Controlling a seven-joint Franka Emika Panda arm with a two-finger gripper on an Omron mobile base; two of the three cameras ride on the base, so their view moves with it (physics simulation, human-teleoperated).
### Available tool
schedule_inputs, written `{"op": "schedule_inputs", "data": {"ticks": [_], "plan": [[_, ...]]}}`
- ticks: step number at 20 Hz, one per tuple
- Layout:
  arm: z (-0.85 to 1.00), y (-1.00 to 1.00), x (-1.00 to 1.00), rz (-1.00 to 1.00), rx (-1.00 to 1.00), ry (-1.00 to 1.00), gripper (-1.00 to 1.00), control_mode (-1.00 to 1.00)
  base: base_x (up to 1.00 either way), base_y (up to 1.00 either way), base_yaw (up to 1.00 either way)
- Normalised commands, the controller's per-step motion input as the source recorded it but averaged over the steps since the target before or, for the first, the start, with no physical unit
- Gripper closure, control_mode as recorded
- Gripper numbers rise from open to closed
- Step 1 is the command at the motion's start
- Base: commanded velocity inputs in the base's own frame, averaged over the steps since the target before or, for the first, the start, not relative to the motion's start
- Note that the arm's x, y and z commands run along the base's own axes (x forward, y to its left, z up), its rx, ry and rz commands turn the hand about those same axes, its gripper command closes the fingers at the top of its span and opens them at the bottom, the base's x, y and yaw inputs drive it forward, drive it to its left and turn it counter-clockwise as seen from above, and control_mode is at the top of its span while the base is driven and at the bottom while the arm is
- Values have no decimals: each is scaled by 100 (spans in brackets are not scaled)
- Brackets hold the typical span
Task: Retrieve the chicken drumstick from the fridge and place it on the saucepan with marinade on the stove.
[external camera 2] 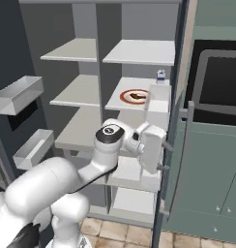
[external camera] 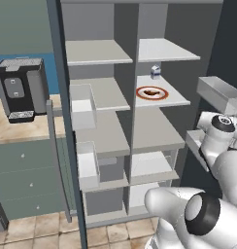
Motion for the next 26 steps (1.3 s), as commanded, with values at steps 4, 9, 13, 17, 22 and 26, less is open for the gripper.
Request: {"op": "schedule_inputs", "data": {"ticks": [4,9,13,17,22,26], "plan": [[0,-77,-41,-1,17,0,-100,-100,0,0,0],[-2,-15,-31,0,8,-5,-100,-100,0,0,0],[17,50,-64,5,0,-4,-100,-100,0,0,0],[19,99,-56,7,0,-9,-100,-100,0,0,0],[6,96,-14,8,12,-24,-100,-100,0,0,0],[0,81,0,10,27,-33,-100,-100,0,0,0]]}}
